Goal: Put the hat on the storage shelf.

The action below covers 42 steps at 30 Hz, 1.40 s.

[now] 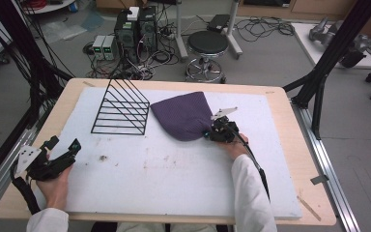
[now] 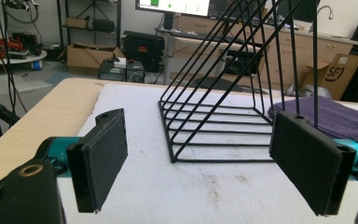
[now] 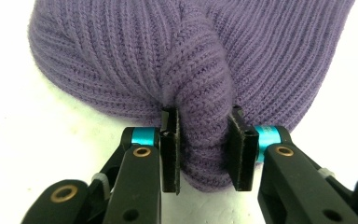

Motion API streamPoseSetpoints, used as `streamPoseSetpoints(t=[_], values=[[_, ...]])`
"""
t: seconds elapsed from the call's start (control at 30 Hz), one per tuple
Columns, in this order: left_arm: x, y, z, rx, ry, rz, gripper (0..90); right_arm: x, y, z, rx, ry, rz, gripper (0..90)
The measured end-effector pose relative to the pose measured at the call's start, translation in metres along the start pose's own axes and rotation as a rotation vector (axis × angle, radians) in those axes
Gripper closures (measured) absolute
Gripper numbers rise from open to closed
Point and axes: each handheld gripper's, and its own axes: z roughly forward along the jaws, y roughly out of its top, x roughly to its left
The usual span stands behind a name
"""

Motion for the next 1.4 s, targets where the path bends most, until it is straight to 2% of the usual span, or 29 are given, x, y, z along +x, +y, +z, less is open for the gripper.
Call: streamPoseSetpoints(t=[0.13, 0.23, 0.53, 0.57, 0.6, 0.63, 0.67, 0.7, 0.8, 0.87, 0.93, 0.97, 1.03, 1.07, 1.17, 1.27, 1.3, 1.33, 1.4], values=[[0.0, 0.0, -0.001, -0.004, 0.002, -0.003, 19.4, 0.001, 0.001, -0.001, -0.005, -0.009, -0.005, 72.4], [0.001, 0.0, -0.001, -0.002, 0.003, -0.002, 19.5, 0.003, 0.002, -0.003, -0.016, -0.028, -0.028, 73.3], [0.0, 0.0, -0.001, 0.001, -0.002, -0.004, 19.7, 0.005, 0.007, -0.014, -0.083, -0.046, 0.0, 73.9], [0.0, 0.0, -0.001, 0.002, -0.003, -0.002, 19.6, 0.005, 0.009, -0.018, -0.116, -0.042, 0.014, 73.8], [0.0, 0.0, -0.001, 0.002, -0.005, -0.001, 19.6, 0.005, 0.009, -0.018, -0.116, -0.042, 0.014, 73.8], [-0.001, 0.0, -0.001, 0.001, -0.005, -0.002, 19.7, 0.005, 0.012, -0.023, -0.161, -0.04, 0.033, 73.8], [-0.001, 0.0, -0.001, 0.001, -0.007, -0.002, 19.7, 0.005, 0.012, -0.023, -0.161, -0.04, 0.033, 73.8], [-0.001, 0.0, -0.001, 0.001, -0.009, -0.001, 19.7, 0.006, 0.014, -0.027, -0.197, -0.036, 0.062, 73.8], [-0.002, 0.0, 0.0, 0.001, -0.014, 0.0, 19.7, 0.006, 0.018, -0.034, -0.257, -0.05, 0.084, 73.9], [-0.001, 0.0, 0.0, -0.001, -0.014, -0.006, 19.7, 0.007, 0.02, -0.036, -0.279, -0.053, 0.096, 73.8], [-0.001, -0.001, 0.0, 0.003, -0.015, -0.011, 19.7, 0.007, 0.023, -0.042, -0.34, -0.03, 0.113, 73.8], [0.0, -0.001, 0.0, 0.001, -0.015, -0.011, 19.7, 0.007, 0.023, -0.042, -0.34, -0.03, 0.113, 73.8], [0.0, -0.001, 0.0, -0.001, -0.013, -0.011, 19.7, 0.008, 0.026, -0.047, -0.382, -0.031, 0.123, 73.8], [0.0, -0.001, 0.0, -0.001, -0.013, -0.011, 19.7, 0.008, 0.026, -0.047, -0.382, -0.031, 0.123, 73.8], [0.0, -0.001, 0.0, 0.0, -0.013, -0.011, 19.8, 0.012, 0.03, -0.053, -0.432, -0.034, 0.131, 73.8], [-0.001, -0.001, 0.0, 0.0, -0.013, -0.01, 19.8, 0.017, 0.036, -0.061, -0.49, -0.056, 0.126, 73.8], [-0.001, -0.001, 0.0, 0.0, -0.013, -0.011, 19.8, 0.017, 0.036, -0.061, -0.49, -0.056, 0.126, 73.8], [-0.001, -0.001, 0.0, 0.0, -0.012, -0.011, 19.8, 0.019, 0.038, -0.065, -0.524, -0.059, 0.137, 73.8], [0.0, 0.0, 0.0, 0.0, -0.012, -0.01, 19.8, 0.022, 0.041, -0.07, -0.558, -0.061, 0.141, 73.7]])
